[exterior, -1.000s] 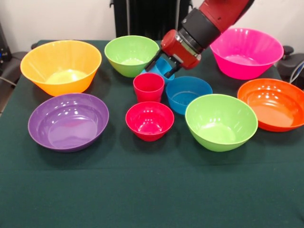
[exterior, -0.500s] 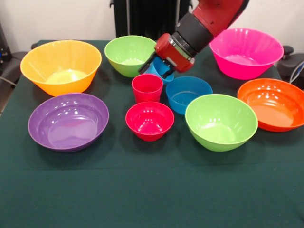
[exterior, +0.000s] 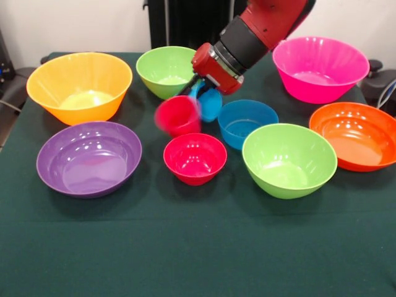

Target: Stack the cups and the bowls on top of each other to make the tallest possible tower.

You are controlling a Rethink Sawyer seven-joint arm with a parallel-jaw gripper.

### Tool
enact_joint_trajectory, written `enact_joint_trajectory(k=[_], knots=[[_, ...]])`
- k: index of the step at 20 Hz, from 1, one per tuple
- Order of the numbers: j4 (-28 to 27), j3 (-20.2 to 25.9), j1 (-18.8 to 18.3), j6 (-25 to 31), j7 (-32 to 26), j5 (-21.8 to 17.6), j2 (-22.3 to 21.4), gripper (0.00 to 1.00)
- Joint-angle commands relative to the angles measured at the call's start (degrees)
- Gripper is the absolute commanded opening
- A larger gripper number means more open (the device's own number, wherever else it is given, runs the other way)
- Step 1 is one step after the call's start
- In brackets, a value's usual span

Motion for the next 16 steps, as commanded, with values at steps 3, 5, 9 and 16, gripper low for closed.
enact_joint_trajectory(k=[3, 5, 9, 16], knots=[[-1.8, 14.2, -5.1, -1.1, 3.5, 1.3, -4.2, 0.00], [-1.0, 16.3, -6.6, -0.6, 2.4, 0.9, -5.8, 0.00], [0.9, 19.3, -8.4, -0.4, 2.1, 0.4, -8.0, 0.00], [3.9, 23.7, -10.9, 0.2, 2.5, 0.5, -11.2, 0.00]])
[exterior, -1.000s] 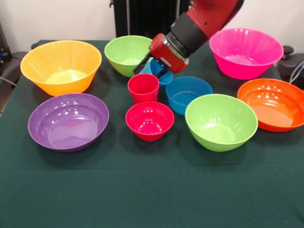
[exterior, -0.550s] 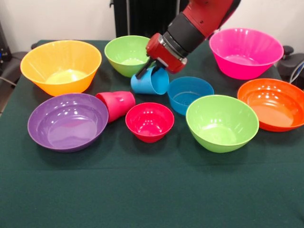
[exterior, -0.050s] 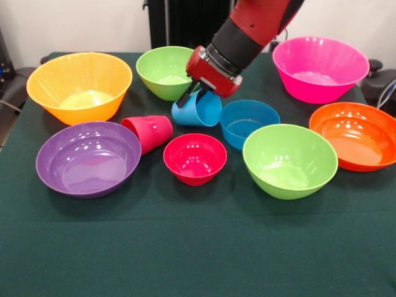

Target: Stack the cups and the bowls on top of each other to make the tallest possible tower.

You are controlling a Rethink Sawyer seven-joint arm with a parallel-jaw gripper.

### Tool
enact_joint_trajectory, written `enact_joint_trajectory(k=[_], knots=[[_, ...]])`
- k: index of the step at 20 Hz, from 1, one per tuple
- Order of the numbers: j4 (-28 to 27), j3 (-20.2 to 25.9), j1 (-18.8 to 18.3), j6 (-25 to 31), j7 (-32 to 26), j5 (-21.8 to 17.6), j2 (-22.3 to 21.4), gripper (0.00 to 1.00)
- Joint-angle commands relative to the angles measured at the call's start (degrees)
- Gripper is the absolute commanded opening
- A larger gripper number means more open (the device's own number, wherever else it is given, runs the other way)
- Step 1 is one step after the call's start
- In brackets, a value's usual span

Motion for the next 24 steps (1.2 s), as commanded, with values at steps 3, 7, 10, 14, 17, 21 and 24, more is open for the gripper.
enact_joint_trajectory(k=[3, 7, 10, 14, 17, 21, 24], knots=[[3.7, 17.4, -3.1, 0.0, 2.3, 0.3, -3.5, 0.00], [5.3, 20.6, -5.7, 0.0, 1.1, -0.2, -6.4, 0.00], [7.3, 24.4, -8.9, 0.4, -0.9, -1.0, -9.4, 0.00], [9.9, 28.5, -12.9, 1.9, -3.6, -2.5, -13.1, 0.00], [11.6, 31.1, -16.2, 3.3, -6.0, -4.0, -15.5, 0.00], [11.0, 34.7, -21.8, 5.3, -9.9, -6.4, -16.9, 0.00], [10.7, 37.1, -26.3, 6.5, -12.9, -9.1, -18.1, 0.00]])
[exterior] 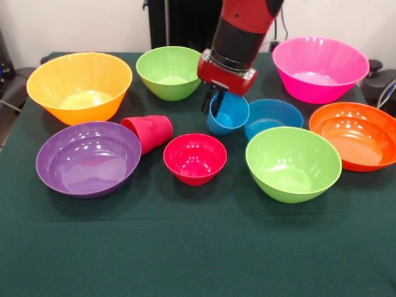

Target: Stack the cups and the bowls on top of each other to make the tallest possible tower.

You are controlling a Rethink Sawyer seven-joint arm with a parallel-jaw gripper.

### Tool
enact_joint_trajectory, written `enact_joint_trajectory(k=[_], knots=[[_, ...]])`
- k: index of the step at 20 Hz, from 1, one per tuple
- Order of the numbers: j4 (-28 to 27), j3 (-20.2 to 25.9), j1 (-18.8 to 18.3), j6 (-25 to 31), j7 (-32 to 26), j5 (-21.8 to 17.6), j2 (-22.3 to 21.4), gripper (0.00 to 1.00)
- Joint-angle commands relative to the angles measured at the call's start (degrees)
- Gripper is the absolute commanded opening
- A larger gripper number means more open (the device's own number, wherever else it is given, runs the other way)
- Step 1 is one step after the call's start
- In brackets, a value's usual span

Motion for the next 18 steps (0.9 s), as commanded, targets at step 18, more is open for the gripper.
enact_joint_trajectory(k=[18], knots=[[1.8, 40.2, -39.3, 23.4, -35.3, -16.3, -10.8, 0.00]])
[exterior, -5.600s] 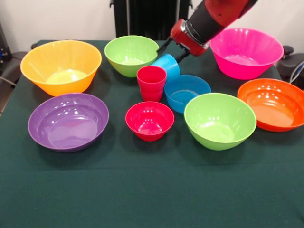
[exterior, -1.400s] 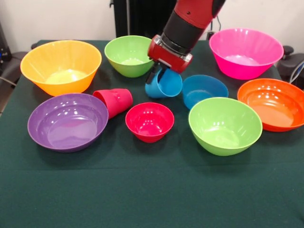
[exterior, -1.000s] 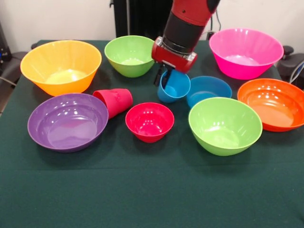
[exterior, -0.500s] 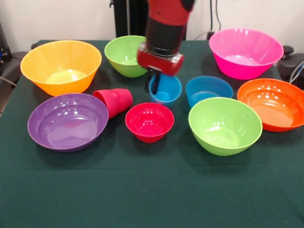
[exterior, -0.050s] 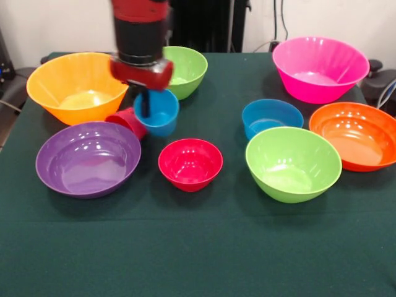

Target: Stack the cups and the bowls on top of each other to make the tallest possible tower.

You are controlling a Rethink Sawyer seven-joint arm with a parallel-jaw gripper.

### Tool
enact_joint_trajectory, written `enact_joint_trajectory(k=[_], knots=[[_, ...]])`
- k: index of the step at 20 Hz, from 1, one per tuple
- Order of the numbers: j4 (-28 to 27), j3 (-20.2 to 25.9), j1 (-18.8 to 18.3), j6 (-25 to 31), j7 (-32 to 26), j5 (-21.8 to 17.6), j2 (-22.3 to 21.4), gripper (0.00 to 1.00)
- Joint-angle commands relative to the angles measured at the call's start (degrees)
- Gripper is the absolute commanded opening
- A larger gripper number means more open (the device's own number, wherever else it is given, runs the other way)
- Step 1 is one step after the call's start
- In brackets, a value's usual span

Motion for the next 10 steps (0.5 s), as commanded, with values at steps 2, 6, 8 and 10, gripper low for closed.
enact_joint_trajectory(k=[2, 6, 8, 10], knots=[[1.4, 16.0, -4.0, 11.8, -21.3, -1.3, -2.5, 0.00], [2.1, 18.6, -5.6, 14.1, -20.3, 1.6, -3.4, 0.00], [2.6, 20.1, -6.6, 14.4, -19.1, 3.3, -4.2, 0.00], [2.5, 21.7, -7.1, 14.4, -17.9, 4.8, -4.7, 0.00]])
